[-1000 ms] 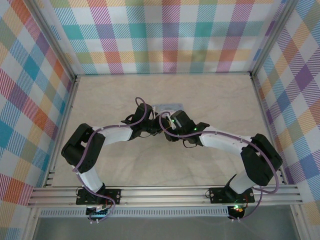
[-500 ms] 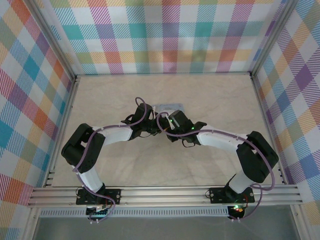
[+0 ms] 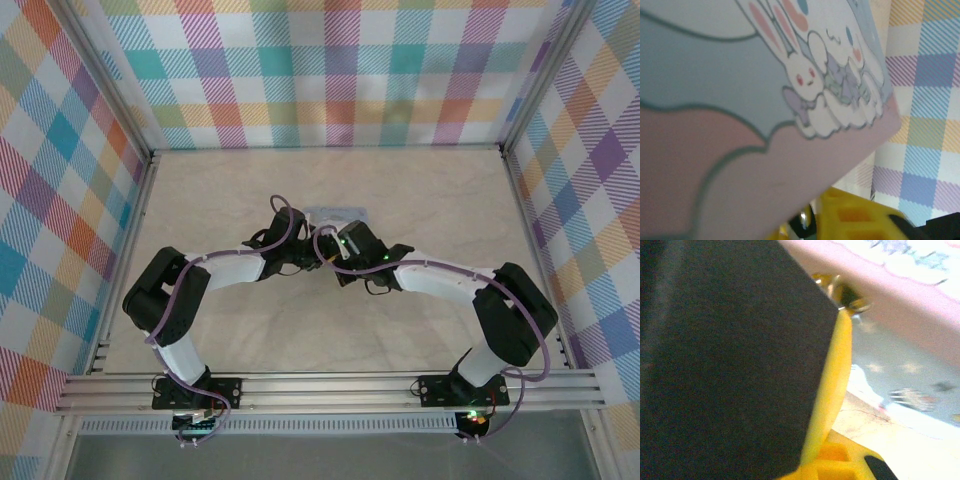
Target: Unlock a padlock with a key
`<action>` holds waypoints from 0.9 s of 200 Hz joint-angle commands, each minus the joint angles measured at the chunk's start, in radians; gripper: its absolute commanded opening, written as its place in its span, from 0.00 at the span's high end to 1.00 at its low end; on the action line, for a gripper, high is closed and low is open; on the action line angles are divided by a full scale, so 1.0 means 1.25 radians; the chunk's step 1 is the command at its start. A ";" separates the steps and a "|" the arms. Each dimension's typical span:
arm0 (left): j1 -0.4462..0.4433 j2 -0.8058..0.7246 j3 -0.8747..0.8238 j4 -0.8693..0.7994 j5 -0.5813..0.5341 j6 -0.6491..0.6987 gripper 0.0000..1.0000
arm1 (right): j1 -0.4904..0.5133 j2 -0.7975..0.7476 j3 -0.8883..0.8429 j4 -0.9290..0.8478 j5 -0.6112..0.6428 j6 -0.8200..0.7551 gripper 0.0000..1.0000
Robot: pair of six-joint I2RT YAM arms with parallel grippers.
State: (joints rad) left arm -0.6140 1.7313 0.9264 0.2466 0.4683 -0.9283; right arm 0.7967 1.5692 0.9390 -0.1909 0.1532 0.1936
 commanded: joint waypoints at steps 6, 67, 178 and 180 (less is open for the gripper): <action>-0.007 -0.024 -0.004 -0.004 -0.024 0.015 0.62 | 0.003 0.000 -0.010 0.013 -0.071 -0.004 1.00; -0.002 -0.052 -0.065 -0.044 -0.074 0.016 0.61 | -0.022 0.080 -0.026 0.010 -0.192 -0.004 1.00; 0.034 -0.170 -0.122 -0.131 -0.190 0.042 0.55 | -0.031 0.083 -0.039 -0.008 -0.229 -0.028 1.00; 0.034 -0.173 -0.122 -0.131 -0.191 0.043 0.54 | -0.031 0.081 -0.038 -0.010 -0.228 -0.030 1.00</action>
State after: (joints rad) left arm -0.5896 1.5642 0.7918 0.1211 0.2752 -0.8978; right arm 0.7555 1.6867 0.9184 -0.1501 -0.1028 0.1844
